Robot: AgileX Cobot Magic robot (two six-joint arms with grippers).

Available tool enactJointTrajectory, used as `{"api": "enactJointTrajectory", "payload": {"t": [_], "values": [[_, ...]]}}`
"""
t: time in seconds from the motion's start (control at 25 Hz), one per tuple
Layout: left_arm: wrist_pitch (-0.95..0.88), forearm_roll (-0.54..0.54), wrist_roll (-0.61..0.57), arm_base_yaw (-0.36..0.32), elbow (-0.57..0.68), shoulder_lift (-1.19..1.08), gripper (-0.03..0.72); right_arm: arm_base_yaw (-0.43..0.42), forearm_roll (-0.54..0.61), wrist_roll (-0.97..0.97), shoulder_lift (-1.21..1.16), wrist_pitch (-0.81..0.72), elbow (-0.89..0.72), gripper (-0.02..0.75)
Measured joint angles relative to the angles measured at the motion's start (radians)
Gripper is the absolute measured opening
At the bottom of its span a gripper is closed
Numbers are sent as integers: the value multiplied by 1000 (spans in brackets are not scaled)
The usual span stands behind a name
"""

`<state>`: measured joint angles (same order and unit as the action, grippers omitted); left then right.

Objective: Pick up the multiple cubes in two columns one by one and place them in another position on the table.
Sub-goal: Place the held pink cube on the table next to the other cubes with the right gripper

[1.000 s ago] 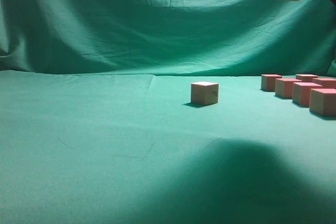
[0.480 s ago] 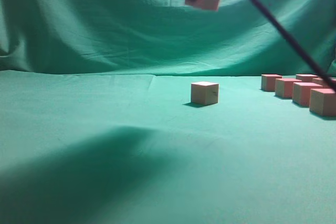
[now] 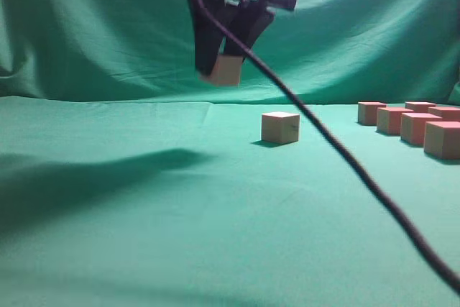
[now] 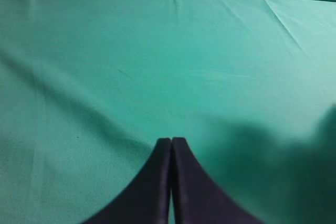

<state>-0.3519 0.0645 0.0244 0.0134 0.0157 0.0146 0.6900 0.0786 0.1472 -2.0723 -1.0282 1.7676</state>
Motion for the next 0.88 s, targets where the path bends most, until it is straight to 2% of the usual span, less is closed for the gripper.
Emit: {"api": "enactJointTrajectory", "payload": {"t": [0.16,0.36,0.64,0.88], "values": [[0,0,0,0,0,0,0,0,-19,-35,-97,-38,101,256],[0,0,0,0,0,0,0,0,-96,-16,-160,-91,170,256],[0,0,0,0,0,0,0,-2,-132,228,-177,-112,177,256],[0,0,0,0,0,0,0,-16,-146,410,-181,-58,177,256]]}}
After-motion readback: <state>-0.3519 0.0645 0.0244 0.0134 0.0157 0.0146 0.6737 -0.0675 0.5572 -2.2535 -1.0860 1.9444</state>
